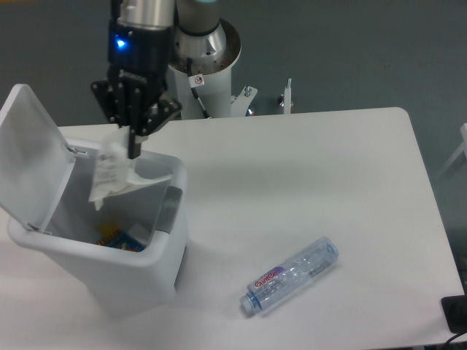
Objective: Place the trash in the trash can
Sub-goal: 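Open the gripper to drop the tissue into the trash can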
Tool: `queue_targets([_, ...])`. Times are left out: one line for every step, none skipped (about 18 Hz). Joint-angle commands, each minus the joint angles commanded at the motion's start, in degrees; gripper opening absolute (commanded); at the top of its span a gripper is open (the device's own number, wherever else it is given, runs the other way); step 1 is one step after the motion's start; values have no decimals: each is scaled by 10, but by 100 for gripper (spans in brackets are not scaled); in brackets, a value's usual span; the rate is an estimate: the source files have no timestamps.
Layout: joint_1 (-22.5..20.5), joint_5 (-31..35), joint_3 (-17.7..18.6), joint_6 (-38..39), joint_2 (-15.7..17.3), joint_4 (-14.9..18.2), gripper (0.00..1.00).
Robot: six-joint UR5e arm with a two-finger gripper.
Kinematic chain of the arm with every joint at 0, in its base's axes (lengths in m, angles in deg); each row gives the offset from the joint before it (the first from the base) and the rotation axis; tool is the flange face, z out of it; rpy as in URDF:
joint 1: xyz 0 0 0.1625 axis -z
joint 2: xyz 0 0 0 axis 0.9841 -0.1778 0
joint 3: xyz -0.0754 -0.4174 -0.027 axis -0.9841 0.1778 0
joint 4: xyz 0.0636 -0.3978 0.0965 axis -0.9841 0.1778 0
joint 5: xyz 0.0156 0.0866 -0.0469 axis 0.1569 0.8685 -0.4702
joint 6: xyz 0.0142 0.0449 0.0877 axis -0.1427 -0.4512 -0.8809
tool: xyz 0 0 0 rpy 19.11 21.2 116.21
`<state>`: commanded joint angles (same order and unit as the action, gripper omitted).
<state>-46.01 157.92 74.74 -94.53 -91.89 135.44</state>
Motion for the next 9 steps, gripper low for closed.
queue_targets([0,1,3,1,1,0,80])
queue_targets([0,1,3,4,0,0,82])
queue_targets([0,2,3,4,-2,-1,85])
queue_targets([0,2,2,4,-5,-1,85])
queue_targets([-3,2,-2,4,-8,-3,85])
queue_targets([-13,2,-4,6,-15,-4,87])
queue_targets([-31,2,-10,5,-20,-4,90])
queue_targets([-57,1,-13,2,-22,-4,92])
queue_targets([-75,-4,-21,0,-29,-4,95])
